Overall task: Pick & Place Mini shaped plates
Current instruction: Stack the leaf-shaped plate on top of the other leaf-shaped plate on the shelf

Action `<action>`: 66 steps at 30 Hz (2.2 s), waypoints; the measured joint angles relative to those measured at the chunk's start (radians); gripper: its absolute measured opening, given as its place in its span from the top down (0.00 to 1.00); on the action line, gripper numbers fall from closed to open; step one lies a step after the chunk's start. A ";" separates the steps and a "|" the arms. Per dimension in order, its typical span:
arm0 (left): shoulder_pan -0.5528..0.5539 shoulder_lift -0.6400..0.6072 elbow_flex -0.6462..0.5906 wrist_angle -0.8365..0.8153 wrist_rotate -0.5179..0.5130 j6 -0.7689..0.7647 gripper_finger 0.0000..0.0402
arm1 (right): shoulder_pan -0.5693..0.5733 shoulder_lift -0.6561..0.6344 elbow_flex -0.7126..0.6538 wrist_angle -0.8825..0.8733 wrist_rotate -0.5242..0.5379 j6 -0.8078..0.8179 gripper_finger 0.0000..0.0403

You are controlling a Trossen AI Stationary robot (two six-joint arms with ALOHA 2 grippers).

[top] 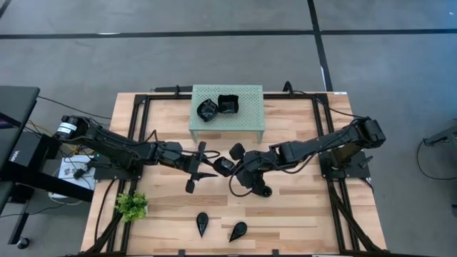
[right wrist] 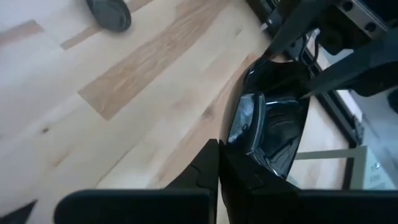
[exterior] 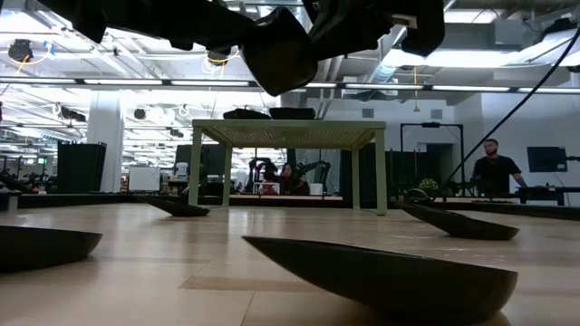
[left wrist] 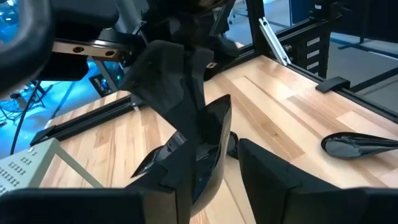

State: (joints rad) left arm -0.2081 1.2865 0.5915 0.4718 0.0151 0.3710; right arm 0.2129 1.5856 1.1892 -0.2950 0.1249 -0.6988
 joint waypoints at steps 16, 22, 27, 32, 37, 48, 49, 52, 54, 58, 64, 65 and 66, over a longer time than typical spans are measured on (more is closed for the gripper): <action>0.031 -0.004 0.000 0.006 0.008 0.026 0.95 | -0.020 0.000 0.000 0.057 0.007 0.016 0.90; 0.031 -0.004 -0.001 -0.006 0.023 0.024 0.97 | -0.036 0.000 0.001 0.083 0.015 0.017 0.82; 0.027 -0.006 0.000 -0.049 0.064 0.017 0.98 | -0.032 0.001 -0.001 0.120 0.006 0.017 0.78; 0.031 -0.018 -0.001 -0.053 0.055 0.049 0.98 | -0.007 0.001 0.001 0.135 0.007 0.020 0.75; 0.041 -0.020 -0.001 -0.053 0.053 0.050 0.98 | 0.022 0.001 0.001 0.177 0.017 0.017 0.73; 0.043 -0.019 -0.002 -0.093 0.019 0.045 0.98 | 0.191 -0.003 0.066 0.174 0.533 -0.172 0.72; 0.043 -0.021 -0.001 -0.090 0.009 0.055 0.98 | 0.216 -0.004 0.084 0.152 0.593 -0.158 0.72; 0.045 -0.043 0.017 -0.097 -0.029 0.121 0.98 | 0.274 -0.019 0.126 0.035 0.673 -0.021 0.72; 0.055 -0.075 0.039 -0.101 -0.041 0.196 0.98 | 0.293 -0.050 0.136 -0.068 0.627 0.127 0.72; 0.126 -0.157 0.129 -0.335 -0.070 0.353 0.98 | 0.284 -0.130 0.111 -0.261 0.469 0.466 0.72; 0.366 -0.219 0.241 -0.630 -0.069 0.480 0.98 | 0.237 -0.188 -0.011 -0.286 0.394 0.746 0.72; 0.416 -0.219 0.246 -0.633 -0.039 0.496 0.98 | 0.230 -0.185 -0.036 -0.263 0.393 0.751 0.72; 0.470 -0.219 0.247 -0.641 0.014 0.515 0.98 | 0.219 -0.178 -0.062 -0.232 0.392 0.752 0.72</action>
State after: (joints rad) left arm 0.2620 1.0671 0.8383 -0.1695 0.0289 0.8859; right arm 0.4320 1.4077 1.1273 -0.5272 0.5172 0.0529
